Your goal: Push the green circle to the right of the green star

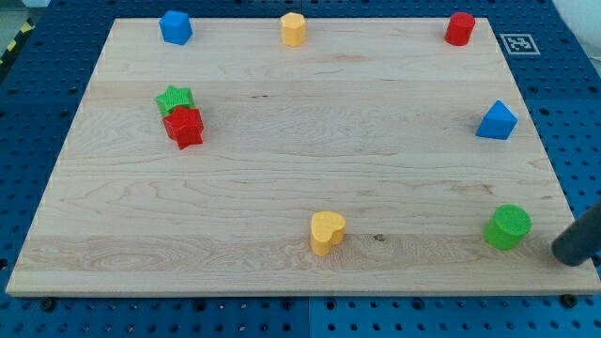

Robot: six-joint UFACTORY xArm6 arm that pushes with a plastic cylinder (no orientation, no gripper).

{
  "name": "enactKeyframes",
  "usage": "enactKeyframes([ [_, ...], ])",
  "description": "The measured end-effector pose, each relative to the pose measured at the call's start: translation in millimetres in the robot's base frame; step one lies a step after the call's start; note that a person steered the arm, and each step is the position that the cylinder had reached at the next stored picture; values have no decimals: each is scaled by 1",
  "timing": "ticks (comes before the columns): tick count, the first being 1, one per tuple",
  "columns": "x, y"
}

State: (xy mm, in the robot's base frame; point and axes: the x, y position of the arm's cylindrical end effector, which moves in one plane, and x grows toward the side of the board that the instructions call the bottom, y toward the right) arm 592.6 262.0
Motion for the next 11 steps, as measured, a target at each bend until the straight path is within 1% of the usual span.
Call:
enactKeyframes([
  [1, -5, -22],
  [2, -21, -35],
  [4, -51, -89],
  [5, -79, -119],
  [7, -124, -198],
  [9, -164, -288],
  [11, -214, -281],
])
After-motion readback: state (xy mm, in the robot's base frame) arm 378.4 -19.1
